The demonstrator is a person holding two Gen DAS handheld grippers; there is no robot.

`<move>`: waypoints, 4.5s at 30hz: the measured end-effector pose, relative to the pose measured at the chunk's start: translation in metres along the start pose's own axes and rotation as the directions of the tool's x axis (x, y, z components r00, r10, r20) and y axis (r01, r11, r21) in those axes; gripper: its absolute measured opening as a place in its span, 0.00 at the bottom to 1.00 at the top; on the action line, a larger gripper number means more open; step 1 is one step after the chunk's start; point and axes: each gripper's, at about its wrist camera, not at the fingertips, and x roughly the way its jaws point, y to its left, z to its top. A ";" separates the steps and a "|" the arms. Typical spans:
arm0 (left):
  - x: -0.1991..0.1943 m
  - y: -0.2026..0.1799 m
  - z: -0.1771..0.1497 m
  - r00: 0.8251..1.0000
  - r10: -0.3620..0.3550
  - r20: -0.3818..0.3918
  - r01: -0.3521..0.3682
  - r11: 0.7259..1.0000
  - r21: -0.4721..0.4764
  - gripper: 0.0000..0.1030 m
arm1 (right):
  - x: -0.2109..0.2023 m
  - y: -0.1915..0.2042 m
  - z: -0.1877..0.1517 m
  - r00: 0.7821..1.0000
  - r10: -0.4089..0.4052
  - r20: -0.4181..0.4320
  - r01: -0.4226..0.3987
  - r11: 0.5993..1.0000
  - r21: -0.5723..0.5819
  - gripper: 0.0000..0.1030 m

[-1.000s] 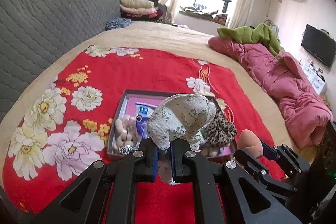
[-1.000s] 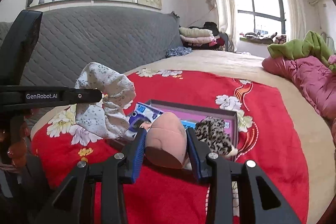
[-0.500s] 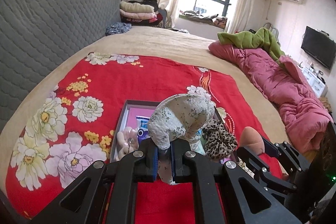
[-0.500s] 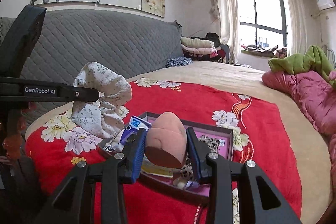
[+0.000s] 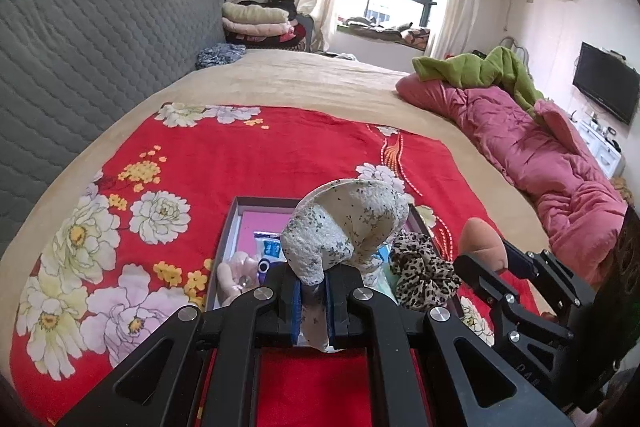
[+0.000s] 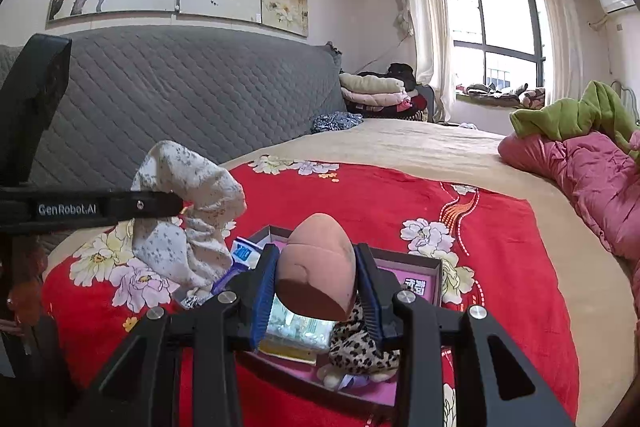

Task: Organize soft objects
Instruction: 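Carry scrunchie over box with left tool while right tool carries sponge, then lower scrunchie into box, open left tool while right tool releases sponge, then withdraw both open tools away from the box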

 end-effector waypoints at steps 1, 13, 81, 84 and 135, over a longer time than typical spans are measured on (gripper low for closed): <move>0.001 -0.001 0.001 1.000 -0.001 0.001 0.001 1.000 0.005 0.08 | 0.000 -0.001 0.001 1.000 0.001 0.003 -0.001 1.000 0.000 0.37; 0.033 -0.006 0.000 0.996 -0.007 -0.086 0.007 1.000 0.001 0.08 | 0.003 -0.012 0.010 1.000 -0.007 0.026 0.007 1.000 0.010 0.37; 0.125 0.036 -0.016 0.972 0.087 -0.220 -0.102 0.993 -0.056 0.61 | 0.081 -0.018 -0.028 0.969 -0.062 -0.240 0.065 0.998 0.006 0.48; 0.113 0.037 -0.013 0.979 0.085 -0.186 -0.098 0.993 -0.062 0.67 | 0.077 -0.020 -0.026 0.972 -0.064 -0.225 0.068 0.998 0.013 0.49; -0.052 0.000 -0.069 0.996 0.085 -0.016 -0.084 0.996 0.034 0.76 | -0.071 0.036 -0.018 0.945 -0.323 -0.044 0.326 0.935 0.142 0.74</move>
